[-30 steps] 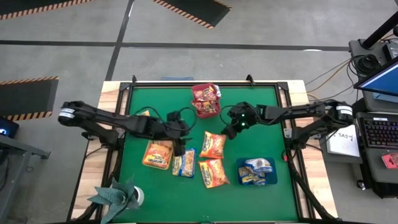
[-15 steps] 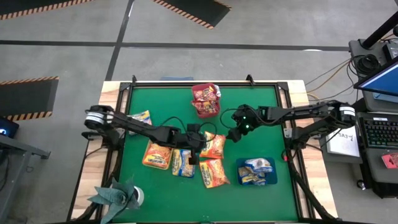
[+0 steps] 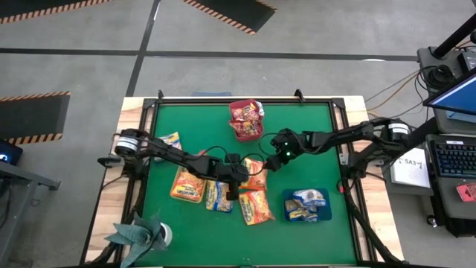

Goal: Sort Maruchan noodles
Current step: Put the orange noodle pack into the yellow bin

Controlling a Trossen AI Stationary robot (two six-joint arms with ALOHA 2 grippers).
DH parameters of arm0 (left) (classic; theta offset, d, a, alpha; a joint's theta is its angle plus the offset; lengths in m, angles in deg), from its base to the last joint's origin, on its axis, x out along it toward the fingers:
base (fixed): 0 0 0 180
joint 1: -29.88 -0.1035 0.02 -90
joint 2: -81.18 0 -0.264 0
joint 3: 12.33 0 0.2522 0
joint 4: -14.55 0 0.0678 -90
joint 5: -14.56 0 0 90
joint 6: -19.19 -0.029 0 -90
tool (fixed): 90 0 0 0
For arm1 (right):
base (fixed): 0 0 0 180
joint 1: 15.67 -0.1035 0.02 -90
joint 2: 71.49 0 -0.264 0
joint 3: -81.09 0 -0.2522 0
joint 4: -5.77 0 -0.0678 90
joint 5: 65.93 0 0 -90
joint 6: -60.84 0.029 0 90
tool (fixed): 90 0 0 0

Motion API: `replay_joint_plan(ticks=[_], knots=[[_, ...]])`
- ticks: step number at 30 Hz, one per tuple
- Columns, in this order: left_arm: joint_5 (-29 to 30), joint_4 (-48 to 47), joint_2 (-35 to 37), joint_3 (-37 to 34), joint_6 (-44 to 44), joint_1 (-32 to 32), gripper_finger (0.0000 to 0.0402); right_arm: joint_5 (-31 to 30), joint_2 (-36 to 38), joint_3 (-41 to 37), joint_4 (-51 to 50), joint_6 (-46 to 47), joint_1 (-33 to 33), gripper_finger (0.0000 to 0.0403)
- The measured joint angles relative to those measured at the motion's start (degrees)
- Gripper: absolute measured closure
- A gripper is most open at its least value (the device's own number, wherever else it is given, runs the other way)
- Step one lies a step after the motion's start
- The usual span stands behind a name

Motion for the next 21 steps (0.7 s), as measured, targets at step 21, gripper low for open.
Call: replay_joint_plan(ticks=[21], knots=[[0.4,1.5,-1.1,0.0,0.9,-0.1,0.0402,9.5,-13.3,0.1,25.3,-0.9,-1.6,0.0156]])
